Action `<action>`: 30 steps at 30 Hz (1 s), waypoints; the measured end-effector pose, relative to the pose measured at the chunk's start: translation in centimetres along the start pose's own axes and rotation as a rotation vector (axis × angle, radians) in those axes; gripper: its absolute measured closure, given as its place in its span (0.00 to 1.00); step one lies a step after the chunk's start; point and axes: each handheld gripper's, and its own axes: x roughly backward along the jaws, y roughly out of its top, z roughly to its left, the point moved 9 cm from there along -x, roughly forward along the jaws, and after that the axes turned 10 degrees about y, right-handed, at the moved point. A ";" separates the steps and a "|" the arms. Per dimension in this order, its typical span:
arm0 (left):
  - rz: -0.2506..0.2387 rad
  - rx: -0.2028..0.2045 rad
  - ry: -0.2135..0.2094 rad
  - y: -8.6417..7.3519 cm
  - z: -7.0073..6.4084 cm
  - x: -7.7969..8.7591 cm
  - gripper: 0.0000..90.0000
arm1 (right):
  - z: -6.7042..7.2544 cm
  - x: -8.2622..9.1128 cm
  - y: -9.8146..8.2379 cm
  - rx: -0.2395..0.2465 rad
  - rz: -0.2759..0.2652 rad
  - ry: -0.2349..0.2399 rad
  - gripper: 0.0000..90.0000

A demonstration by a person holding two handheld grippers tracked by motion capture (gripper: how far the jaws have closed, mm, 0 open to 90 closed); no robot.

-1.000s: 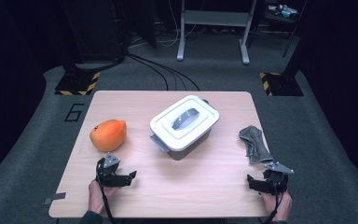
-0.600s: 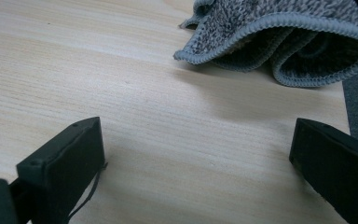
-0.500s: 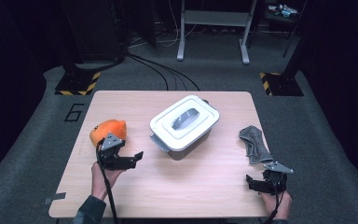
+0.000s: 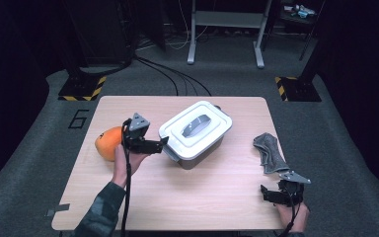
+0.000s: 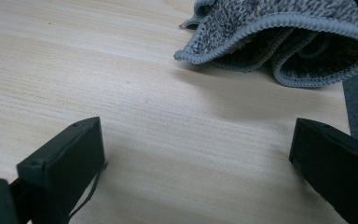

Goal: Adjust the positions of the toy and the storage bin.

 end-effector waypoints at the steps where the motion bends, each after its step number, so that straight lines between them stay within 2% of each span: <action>1: 0.003 -0.007 0.001 0.4 -0.2 -0.4 0.13 | 0.0 0.0 0.0 0.000 0.000 0.000 0.03; 6: 0.018 -0.029 -0.022 2.4 -1.4 -2.9 0.13 | 0.0 0.0 0.0 0.003 -0.001 0.000 0.03; 9: 0.024 -0.039 -0.035 2.9 -2.2 -3.7 0.13 | 0.0 0.0 0.0 -0.001 0.000 0.000 0.03; 11: 0.029 -0.063 -0.028 3.3 -2.8 -4.6 0.14 | 0.0 0.0 0.0 -0.001 0.000 0.000 0.03; 12: 0.040 -0.076 -0.037 3.4 -3.3 -5.1 0.15 | 0.0 0.0 0.0 0.002 -0.001 0.000 0.03; 16: 0.059 -0.099 -0.043 3.7 -4.4 -6.7 0.16 | 0.0 0.0 0.0 0.003 -0.001 0.001 0.03; 18: 0.062 -0.102 -0.053 3.9 -4.9 -7.3 0.20 | 0.0 0.0 0.0 0.002 -0.001 0.001 0.03; 23: 0.070 -0.161 -0.062 4.1 -6.1 -8.5 0.31 | 0.0 0.0 0.0 0.003 -0.001 0.002 0.03; 24: 0.066 -0.150 -0.066 4.2 -6.4 -8.8 0.33 | 0.0 0.0 0.0 0.003 -0.001 0.001 0.03; 25: 0.074 -0.165 -0.058 4.2 -6.4 -8.9 0.35 | 0.0 0.0 0.0 0.003 -0.001 0.001 0.03; 26: 0.071 -0.162 -0.051 4.3 -6.5 -9.1 0.39 | 0.0 0.0 0.0 0.003 -0.001 0.001 0.03; 30: 0.070 -0.176 -0.058 4.5 -7.1 -9.6 0.52 | 0.0 0.0 0.0 0.003 -0.001 0.001 0.03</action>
